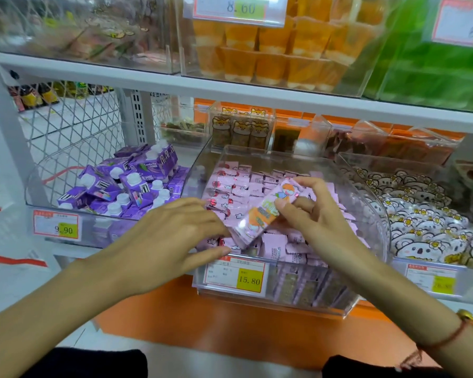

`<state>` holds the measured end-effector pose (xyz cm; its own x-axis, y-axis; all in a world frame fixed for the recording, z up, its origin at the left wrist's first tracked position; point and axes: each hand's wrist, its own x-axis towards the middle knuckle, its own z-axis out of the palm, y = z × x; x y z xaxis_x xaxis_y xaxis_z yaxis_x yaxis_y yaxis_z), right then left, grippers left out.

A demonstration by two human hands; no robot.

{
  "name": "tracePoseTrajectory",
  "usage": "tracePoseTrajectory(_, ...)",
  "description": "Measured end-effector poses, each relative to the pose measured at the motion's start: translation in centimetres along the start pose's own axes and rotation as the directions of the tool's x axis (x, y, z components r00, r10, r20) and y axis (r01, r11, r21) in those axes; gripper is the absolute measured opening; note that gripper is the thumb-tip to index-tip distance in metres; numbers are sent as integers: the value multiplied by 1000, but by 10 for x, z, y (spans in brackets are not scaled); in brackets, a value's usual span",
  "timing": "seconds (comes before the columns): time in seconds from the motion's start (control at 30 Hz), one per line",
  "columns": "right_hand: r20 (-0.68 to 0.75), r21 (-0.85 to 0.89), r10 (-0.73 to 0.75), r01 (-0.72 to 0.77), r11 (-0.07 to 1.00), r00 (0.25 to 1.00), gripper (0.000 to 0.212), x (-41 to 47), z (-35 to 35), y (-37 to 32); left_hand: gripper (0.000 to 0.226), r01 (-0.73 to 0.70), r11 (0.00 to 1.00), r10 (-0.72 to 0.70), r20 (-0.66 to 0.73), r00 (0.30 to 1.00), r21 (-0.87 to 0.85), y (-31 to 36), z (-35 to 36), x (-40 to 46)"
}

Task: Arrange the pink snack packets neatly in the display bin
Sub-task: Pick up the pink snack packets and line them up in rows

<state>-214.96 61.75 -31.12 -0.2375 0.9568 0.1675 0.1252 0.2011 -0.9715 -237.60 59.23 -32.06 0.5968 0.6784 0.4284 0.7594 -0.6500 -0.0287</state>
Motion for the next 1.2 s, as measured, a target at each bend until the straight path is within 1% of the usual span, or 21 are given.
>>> tracePoseTrajectory(0.07,46,-166,6,1,986,999,31,2,-10,-2,36,31,999,-31,14,999,5,1,0,0)
tracePoseTrajectory(0.13,69,-252,-12,29,967,998,28,1,-20,-6,36,66,998,-66,22,998,4,2,0,0)
tracePoseTrajectory(0.2,94,-359,-116,142,923,989,27,-3,-22,-10,34,79,997,-79,20,997,11,4,0,1)
tracePoseTrajectory(0.23,105,-431,-186,213,877,977,27,-5,-18,-11,33,76,997,-76,13,997,21,5,1,1)
tracePoseTrajectory(0.3,146,-574,-302,330,749,942,29,-9,-8,-11,33,67,997,-68,4,998,32,6,0,1)
tracePoseTrajectory(0.33,166,-620,-335,362,696,927,30,-12,-3,-12,33,65,997,-65,2,998,30,6,0,2)
tracePoseTrajectory(0.4,183,-656,-370,394,644,911,31,-15,3,-13,36,64,997,-64,0,998,31,6,0,3)
tracePoseTrajectory(0.47,190,-659,-372,399,637,909,33,-13,-1,-10,34,61,998,-61,-4,998,36,6,0,3)
tracePoseTrajectory(0.5,220,-680,-348,399,615,911,32,-12,-3,-6,31,68,997,-67,-12,998,26,7,0,3)
tracePoseTrajectory(0.57,325,-742,-256,413,528,911,27,-10,-4,4,26,95,995,-96,-42,995,-18,8,0,3)
tracePoseTrajectory(0.6,355,-752,-214,414,514,910,26,-9,-5,9,25,105,994,-106,-57,993,-31,10,1,3)
tracePoseTrajectory(0.73,396,-727,-166,418,544,903,26,-7,-8,14,15,90,995,-93,-72,993,-51,14,3,3)
tracePoseTrajectory(0.77,408,-711,-149,416,567,901,26,-7,-9,14,15,79,995,-83,-67,994,-62,14,4,3)
tracePoseTrajectory(0.87,428,-662,-115,398,636,896,28,-6,-12,15,21,43,996,-45,-34,998,-82,14,7,1)
tracePoseTrajectory(0.93,404,-629,-125,374,681,906,27,-7,-14,14,28,22,998,-22,2,1000,-65,15,9,0)
tracePoseTrajectory(1.0,299,-553,-180,324,768,937,25,-7,-18,12,31,16,998,-14,26,1000,-60,15,10,-1)
tracePoseTrajectory(1.07,134,-470,-235,271,840,963,25,-6,-23,10,33,29,996,-25,44,999,-85,16,10,-1)
tracePoseTrajectory(1.13,32,-494,-278,257,830,960,24,-4,-26,10,35,52,993,-46,61,997,-105,17,10,1)
tracePoseTrajectory(1.2,11,-547,-274,236,804,962,18,-3,-27,12,34,60,993,-53,68,996,-100,19,11,4)
